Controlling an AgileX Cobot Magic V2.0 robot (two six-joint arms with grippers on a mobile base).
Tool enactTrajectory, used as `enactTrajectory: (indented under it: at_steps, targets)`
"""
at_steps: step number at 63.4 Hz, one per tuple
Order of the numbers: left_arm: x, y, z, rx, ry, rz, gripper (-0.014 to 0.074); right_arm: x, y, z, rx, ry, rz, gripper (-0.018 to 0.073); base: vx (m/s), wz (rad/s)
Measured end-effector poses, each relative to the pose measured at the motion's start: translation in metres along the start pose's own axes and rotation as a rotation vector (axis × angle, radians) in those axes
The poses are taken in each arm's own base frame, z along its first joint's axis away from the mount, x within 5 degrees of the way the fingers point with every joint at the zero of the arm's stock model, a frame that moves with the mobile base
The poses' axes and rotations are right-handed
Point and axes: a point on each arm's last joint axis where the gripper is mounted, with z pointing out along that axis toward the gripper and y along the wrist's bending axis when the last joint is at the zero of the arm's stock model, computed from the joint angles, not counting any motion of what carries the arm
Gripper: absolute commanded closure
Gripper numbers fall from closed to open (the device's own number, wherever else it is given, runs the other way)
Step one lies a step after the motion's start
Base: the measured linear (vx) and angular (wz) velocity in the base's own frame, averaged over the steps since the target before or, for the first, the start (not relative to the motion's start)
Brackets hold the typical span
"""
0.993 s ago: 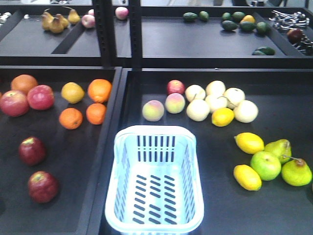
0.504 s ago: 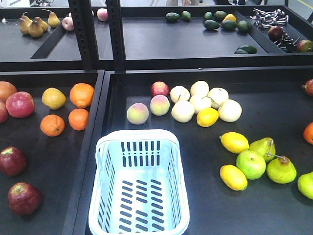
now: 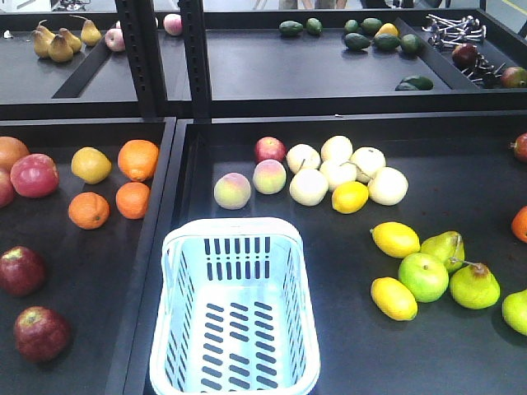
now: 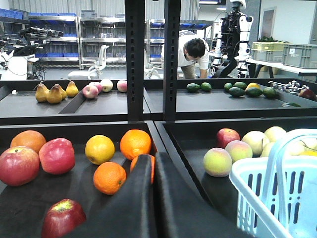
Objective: Pick three apples into basket with both arms
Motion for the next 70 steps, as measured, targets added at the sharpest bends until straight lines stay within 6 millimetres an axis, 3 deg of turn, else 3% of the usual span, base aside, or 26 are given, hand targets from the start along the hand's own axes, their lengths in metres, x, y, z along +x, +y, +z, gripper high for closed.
enactTrajectory:
  at_steps: [70]
  targets:
    - [0.0000,0.0000,0.0000,0.000,0.000,0.000,0.0603,0.0000,0.0000,0.0000,0.000,0.000,0.000,0.0568,0.01,-0.01]
